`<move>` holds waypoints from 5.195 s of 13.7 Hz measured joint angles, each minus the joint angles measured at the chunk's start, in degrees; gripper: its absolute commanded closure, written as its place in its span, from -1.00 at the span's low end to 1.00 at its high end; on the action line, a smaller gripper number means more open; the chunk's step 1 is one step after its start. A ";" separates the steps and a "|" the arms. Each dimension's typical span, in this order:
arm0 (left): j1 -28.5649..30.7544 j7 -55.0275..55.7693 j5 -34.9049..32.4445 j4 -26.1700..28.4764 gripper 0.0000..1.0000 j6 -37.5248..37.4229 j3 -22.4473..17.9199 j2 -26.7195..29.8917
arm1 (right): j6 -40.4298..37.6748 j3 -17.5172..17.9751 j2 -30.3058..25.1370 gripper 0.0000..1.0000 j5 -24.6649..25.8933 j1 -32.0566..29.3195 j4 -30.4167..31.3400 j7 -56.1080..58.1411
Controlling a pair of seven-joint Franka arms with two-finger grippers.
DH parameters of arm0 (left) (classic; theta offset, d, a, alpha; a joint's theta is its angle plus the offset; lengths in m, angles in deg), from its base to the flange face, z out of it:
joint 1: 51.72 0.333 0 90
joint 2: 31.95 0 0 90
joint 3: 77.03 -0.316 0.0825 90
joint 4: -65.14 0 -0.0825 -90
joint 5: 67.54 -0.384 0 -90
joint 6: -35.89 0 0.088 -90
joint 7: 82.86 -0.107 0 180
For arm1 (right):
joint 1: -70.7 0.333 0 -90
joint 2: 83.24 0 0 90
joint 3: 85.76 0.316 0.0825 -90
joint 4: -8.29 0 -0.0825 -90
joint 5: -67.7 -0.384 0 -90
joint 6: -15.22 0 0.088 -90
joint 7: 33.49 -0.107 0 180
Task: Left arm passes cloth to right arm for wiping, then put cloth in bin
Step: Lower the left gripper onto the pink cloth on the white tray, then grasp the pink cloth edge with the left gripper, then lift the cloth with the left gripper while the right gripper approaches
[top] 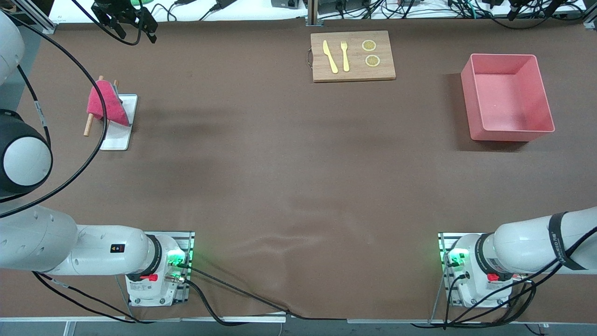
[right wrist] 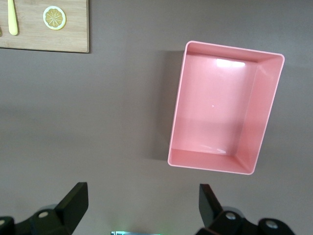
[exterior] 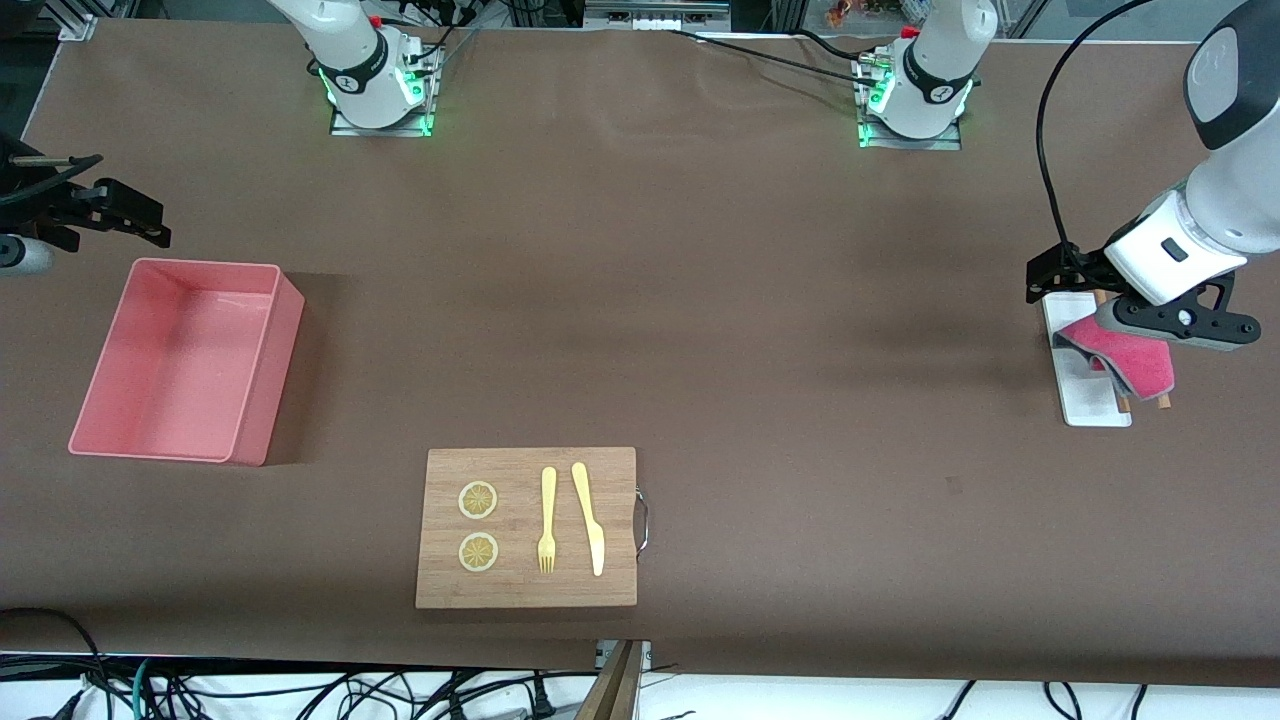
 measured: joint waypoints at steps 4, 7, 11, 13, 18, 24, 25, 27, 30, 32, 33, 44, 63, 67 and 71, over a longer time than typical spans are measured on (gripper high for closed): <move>0.37 -11.64 0.00 -0.02 -1.00 -4.53 -0.32 -1.48 | 0.00 0.00 0.00 -1.00 0.00 0.00 -0.01 0.00; 2.35 -21.51 -0.08 -0.02 -1.00 -5.13 -0.72 -4.19 | 0.00 0.00 0.02 -1.00 0.00 0.00 -0.02 0.00; 9.33 -38.95 -1.55 -0.13 -1.00 -4.25 -0.93 -9.08 | 0.00 0.00 0.04 -1.00 0.00 0.00 -0.03 0.00; 11.58 -48.94 -4.88 -1.66 -1.00 -1.51 -0.95 -12.46 | 0.00 0.00 0.06 -1.00 0.00 0.00 -0.06 0.00; 13.20 -66.48 -11.33 -7.15 -1.00 2.82 -0.93 -23.41 | 0.00 0.00 0.10 -1.00 0.00 -0.01 -0.11 0.00; 15.53 -72.52 -14.49 -7.94 -1.00 6.97 -0.94 -26.75 | 0.00 -0.01 0.10 -1.00 0.00 -0.01 -0.11 0.00; 15.88 -72.96 -14.49 -7.94 -1.00 6.97 -0.95 -27.05 | 0.00 -0.02 0.10 -1.00 0.00 -0.02 -0.11 0.00; 16.22 -73.69 -14.49 -7.94 -1.00 6.98 -0.95 -27.65 | 0.00 -0.03 0.10 -1.00 0.00 -0.02 -0.11 0.01; 16.74 -73.99 -14.49 -7.93 -0.75 6.98 -0.90 -28.83 | 0.00 -0.03 0.11 -1.00 0.00 -0.02 -0.11 0.01; 16.96 -74.09 -14.49 -7.93 -0.32 6.99 -0.89 -29.11 | 0.00 -0.03 0.13 -1.00 0.00 -0.03 -0.12 0.01; 16.99 -74.12 -14.49 -7.93 -0.07 6.99 -0.88 -29.14 | 0.00 -0.03 0.15 -1.00 0.00 -0.03 -0.12 0.00; 16.93 -76.58 -14.46 -8.02 0.84 6.94 -0.21 -29.14 | 1.34 -0.80 2.52 -1.00 0.00 -0.09 -0.21 -0.03; 11.98 -24.71 7.86 -12.77 0.87 -15.73 22.16 -21.39 | 13.97 0.66 12.64 -0.98 -14.66 6.98 -0.19 -34.54; 2.56 -12.77 18.08 -12.73 0.86 -0.15 22.49 -24.02 | 21.32 6.74 15.31 -0.98 -14.70 8.88 -0.18 -50.21; -5.66 -6.68 29.46 -12.69 0.86 18.24 22.56 -27.47 | 28.24 12.29 19.36 -0.98 -14.71 9.06 -0.14 -60.53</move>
